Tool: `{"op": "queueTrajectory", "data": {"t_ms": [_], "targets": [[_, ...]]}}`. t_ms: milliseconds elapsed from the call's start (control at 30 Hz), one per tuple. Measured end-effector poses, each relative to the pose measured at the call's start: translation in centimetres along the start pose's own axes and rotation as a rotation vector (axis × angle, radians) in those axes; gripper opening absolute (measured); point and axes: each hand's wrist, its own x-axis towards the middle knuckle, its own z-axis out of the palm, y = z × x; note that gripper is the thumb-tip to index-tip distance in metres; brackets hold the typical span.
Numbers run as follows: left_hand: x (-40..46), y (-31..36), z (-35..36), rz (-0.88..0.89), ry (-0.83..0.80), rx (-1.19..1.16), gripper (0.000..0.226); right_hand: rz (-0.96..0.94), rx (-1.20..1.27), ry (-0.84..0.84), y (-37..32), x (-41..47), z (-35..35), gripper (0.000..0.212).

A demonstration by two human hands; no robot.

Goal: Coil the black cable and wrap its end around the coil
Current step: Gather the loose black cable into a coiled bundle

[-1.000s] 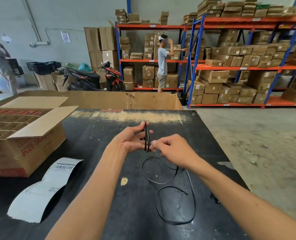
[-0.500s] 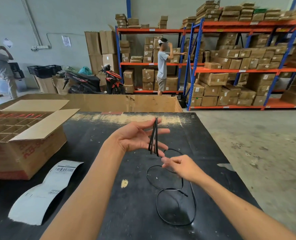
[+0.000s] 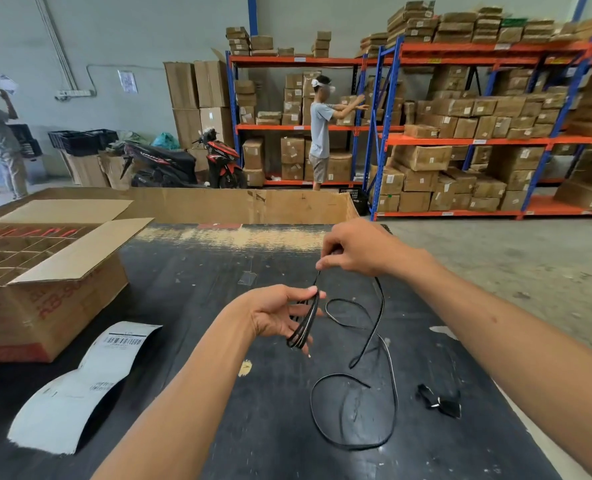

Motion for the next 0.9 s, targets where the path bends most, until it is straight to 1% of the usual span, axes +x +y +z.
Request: {"op": "queueTrajectory", "data": {"t_ms": [133, 200, 333, 433, 500, 567, 633, 700, 800, 900], "targets": [[0.8, 0.1, -0.9, 0.061, 0.118, -0.155, 0.02, 0.034, 0.136, 0.063, -2.9, -1.3, 1.0, 0.023], [0.8, 0.2, -1.5, 0.099, 0.128, -0.269, 0.022, 0.068, 0.239, 0.072, -3.7, -2.3, 1.6, 0.022], [0.4, 1.3, -2.0, 0.2, 0.157, -0.416, 0.02, 0.123, 0.494, 0.037, -4.9, -4.9, 3.8, 0.021], [-0.2, 2.9, -1.7, 0.269, 0.179, -0.491, 0.018, 0.162, 0.599, 0.066, -5.6, -6.9, 6.4, 0.016], [-0.8, 3.8, -1.4, 0.294, 0.156, -0.482, 0.022, 0.235, 0.677, 0.103, -5.4, -7.9, 8.0, 0.019], [-1.4, 4.4, -0.9, 0.321, 0.115, -0.488, 0.023, 0.33, 0.876, 0.126, -4.8, -8.5, 9.2, 0.02], [-1.8, 4.8, -0.4, 0.343, 0.067, -0.491, 0.023, 0.38, 1.052, 0.106, -4.2, -8.8, 10.0, 0.02], [-2.2, 5.0, 0.1, 0.35, 0.017, -0.468, 0.023, 0.379, 1.153, 0.052, -3.7, -8.8, 10.4, 0.021], [-2.9, 5.0, 1.2, 0.329, -0.064, -0.375, 0.024, 0.339, 1.155, -0.046, -2.3, -8.7, 10.8, 0.025], [-3.9, 4.6, 2.3, 0.287, -0.179, -0.263, 0.023, 0.321, 0.988, -0.131, -0.5, -8.2, 10.7, 0.03]]}}
